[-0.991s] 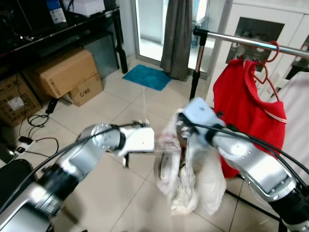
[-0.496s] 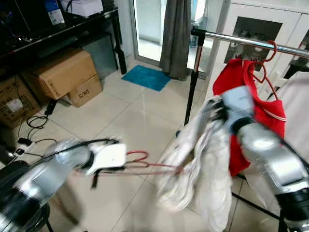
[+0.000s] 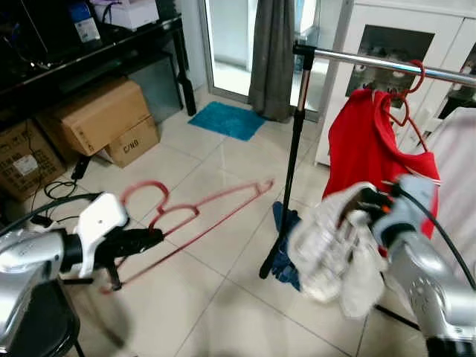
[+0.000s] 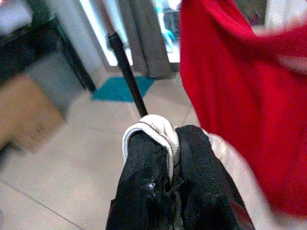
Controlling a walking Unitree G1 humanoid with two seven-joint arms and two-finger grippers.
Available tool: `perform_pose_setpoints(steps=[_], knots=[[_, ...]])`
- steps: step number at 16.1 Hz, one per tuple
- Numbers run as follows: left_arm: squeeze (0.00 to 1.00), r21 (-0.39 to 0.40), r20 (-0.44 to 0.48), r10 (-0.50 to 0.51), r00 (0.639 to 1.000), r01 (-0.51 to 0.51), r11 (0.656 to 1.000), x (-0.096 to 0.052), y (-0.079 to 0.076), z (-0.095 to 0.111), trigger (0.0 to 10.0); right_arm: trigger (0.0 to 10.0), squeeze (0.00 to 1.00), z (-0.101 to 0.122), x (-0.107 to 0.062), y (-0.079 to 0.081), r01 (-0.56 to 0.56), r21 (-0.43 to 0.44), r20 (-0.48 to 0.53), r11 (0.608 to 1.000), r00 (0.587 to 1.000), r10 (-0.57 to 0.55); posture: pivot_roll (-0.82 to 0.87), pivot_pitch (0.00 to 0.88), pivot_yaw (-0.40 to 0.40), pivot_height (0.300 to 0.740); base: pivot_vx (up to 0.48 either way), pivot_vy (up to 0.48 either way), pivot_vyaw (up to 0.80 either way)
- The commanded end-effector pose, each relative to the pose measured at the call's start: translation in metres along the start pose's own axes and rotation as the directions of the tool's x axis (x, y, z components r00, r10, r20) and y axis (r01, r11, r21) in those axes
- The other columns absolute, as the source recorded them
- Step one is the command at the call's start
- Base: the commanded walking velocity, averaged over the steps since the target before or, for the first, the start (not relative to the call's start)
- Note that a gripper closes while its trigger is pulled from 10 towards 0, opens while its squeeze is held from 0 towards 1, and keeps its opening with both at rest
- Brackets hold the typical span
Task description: Hang hanger
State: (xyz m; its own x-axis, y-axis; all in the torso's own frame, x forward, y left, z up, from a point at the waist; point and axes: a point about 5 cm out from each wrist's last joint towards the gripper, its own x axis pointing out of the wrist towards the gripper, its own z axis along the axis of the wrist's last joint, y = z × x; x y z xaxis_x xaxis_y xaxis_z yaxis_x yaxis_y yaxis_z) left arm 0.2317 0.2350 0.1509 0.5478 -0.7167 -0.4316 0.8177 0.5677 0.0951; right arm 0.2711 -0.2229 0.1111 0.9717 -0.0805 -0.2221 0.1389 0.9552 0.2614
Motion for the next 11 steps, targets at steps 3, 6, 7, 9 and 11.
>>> perform_pose_setpoints(steps=[3,6,7,9,11], knots=[[0.0,-0.118,0.125,0.275,0.953,-0.261,0.958,0.036,0.014,0.013,10.0,10.0,0.0,0.003,-0.007,0.024,-0.021,0.119,0.059,0.993,0.998,0.014,-0.13,0.0,0.052,0.74,0.0,0.0,0.0],[0.0,-0.295,0.213,0.35,0.912,-0.281,0.913,0.074,0.007,0.017,10.0,10.0,0.0,-0.005,-0.013,0.04,-0.031,0.179,0.055,0.983,0.998,0.021,-0.15,0.0,0.034,0.74,0.0,0.0,-0.53],[0.0,-0.272,0.194,0.42,0.887,-0.362,0.891,0.082,0.008,0.017,10.0,10.0,0.0,-0.002,-0.015,0.045,-0.047,0.2,0.075,0.979,0.997,0.033,-0.15,0.0,0.034,0.74,0.0,0.0,-0.8],[0.0,-0.279,0.201,0.506,0.839,-0.446,0.85,0.089,0.01,0.019,10.0,10.0,0.0,0.002,-0.017,0.05,-0.059,0.229,0.1,0.972,0.994,0.037,-0.15,0.0,0.033,0.74,0.0,0.0,-0.8],[0.0,-0.232,0.181,0.549,0.816,-0.507,0.83,0.094,0.006,0.021,10.0,10.0,0.0,0.001,-0.018,0.052,-0.051,0.188,0.091,0.981,0.995,0.034,-0.15,0.0,0.038,0.74,0.0,0.0,-0.79]])
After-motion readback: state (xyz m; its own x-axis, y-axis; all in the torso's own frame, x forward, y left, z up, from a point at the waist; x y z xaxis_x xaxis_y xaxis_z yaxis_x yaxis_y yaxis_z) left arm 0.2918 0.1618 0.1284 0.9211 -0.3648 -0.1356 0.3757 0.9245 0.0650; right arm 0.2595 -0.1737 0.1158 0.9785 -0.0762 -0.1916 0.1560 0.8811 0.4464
